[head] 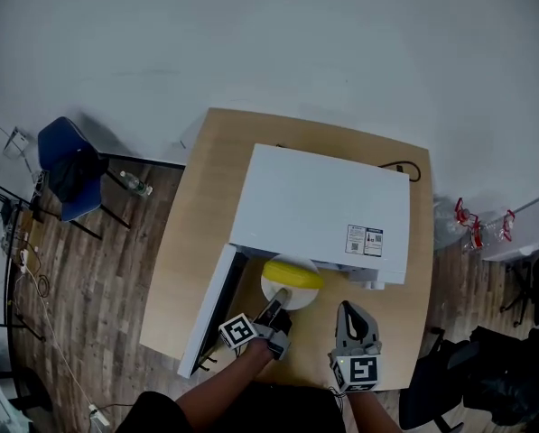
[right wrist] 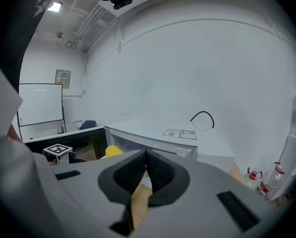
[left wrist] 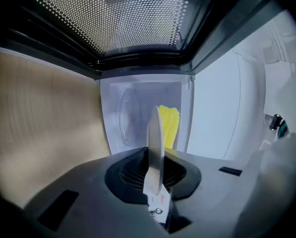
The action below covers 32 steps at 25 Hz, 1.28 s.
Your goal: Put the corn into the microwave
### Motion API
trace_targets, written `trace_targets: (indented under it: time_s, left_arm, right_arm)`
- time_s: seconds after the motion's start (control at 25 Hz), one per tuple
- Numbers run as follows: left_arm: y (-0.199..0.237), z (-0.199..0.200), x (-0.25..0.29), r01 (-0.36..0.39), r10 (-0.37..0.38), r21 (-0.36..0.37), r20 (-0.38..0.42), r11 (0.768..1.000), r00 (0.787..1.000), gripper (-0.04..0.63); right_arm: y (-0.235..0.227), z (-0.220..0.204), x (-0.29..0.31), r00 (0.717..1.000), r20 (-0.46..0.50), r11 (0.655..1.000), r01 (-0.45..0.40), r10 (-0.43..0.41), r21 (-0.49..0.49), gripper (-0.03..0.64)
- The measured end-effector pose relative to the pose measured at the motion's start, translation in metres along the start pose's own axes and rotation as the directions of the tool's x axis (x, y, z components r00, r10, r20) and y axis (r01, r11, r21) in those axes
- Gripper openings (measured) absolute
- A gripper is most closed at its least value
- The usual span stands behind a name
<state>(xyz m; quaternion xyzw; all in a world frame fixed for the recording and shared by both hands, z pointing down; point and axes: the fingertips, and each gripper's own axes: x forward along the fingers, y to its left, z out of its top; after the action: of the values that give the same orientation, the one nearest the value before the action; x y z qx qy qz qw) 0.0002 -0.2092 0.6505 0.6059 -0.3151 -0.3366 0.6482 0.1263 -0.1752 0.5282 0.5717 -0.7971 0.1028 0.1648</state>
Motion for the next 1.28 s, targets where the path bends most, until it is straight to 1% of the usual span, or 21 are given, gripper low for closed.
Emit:
trace_targets:
  time_s: [0.16,0.32,0.48,0.6,0.76,0.92,1.08,1.16,1.28]
  left_arm:
    - [0.014,0.002,0.009,-0.021,0.021,-0.016,-0.003,1.0,1.0,0.031]
    - [0.027,0.007,0.018,-0.036,0.036,-0.017,0.009,0.999,0.999,0.031]
    - [0.038,0.012,0.03,-0.043,0.043,-0.006,0.013,0.999,0.999,0.031]
    - [0.045,0.014,0.042,-0.04,0.04,0.0,0.005,0.999,0.999,0.031]
    - [0.05,0.016,0.054,-0.039,0.039,-0.009,-0.006,0.999,0.999,0.031]
    - [0.057,0.022,0.058,-0.05,0.05,-0.028,0.021,0.998,0.999,0.031]
    - [0.067,0.03,0.061,-0.073,0.074,-0.02,0.046,0.997,0.996,0.031]
    - [0.077,0.031,0.06,-0.104,0.105,-0.023,0.053,0.994,0.993,0.031]
    - [0.079,0.031,0.062,-0.101,0.102,-0.025,0.06,0.995,0.993,0.031]
  right_arm:
    - [-0.002,-0.008,0.01,1.0,-0.001,1.0,-0.008,0.008,-0.009,0.06]
    - [-0.006,-0.014,0.014,1.0,-0.023,1.0,0.007,-0.006,0.007,0.06]
    - [-0.011,-0.026,0.014,1.0,-0.027,1.0,0.007,-0.006,0.018,0.06]
    - [-0.017,-0.029,0.014,0.998,-0.055,1.0,0.017,-0.016,0.019,0.06]
    - [-0.024,-0.034,0.014,0.997,-0.068,1.0,0.02,-0.019,0.021,0.06]
    - [-0.025,-0.038,0.015,0.998,-0.064,0.999,0.013,-0.011,0.038,0.06]
    - [-0.026,-0.042,0.016,0.996,-0.092,0.999,0.014,-0.011,0.039,0.06]
    - [-0.024,-0.045,0.017,0.996,-0.084,0.998,0.007,-0.002,0.064,0.06]
    - [-0.019,-0.05,0.02,0.997,-0.082,0.995,-0.004,0.012,0.097,0.06]
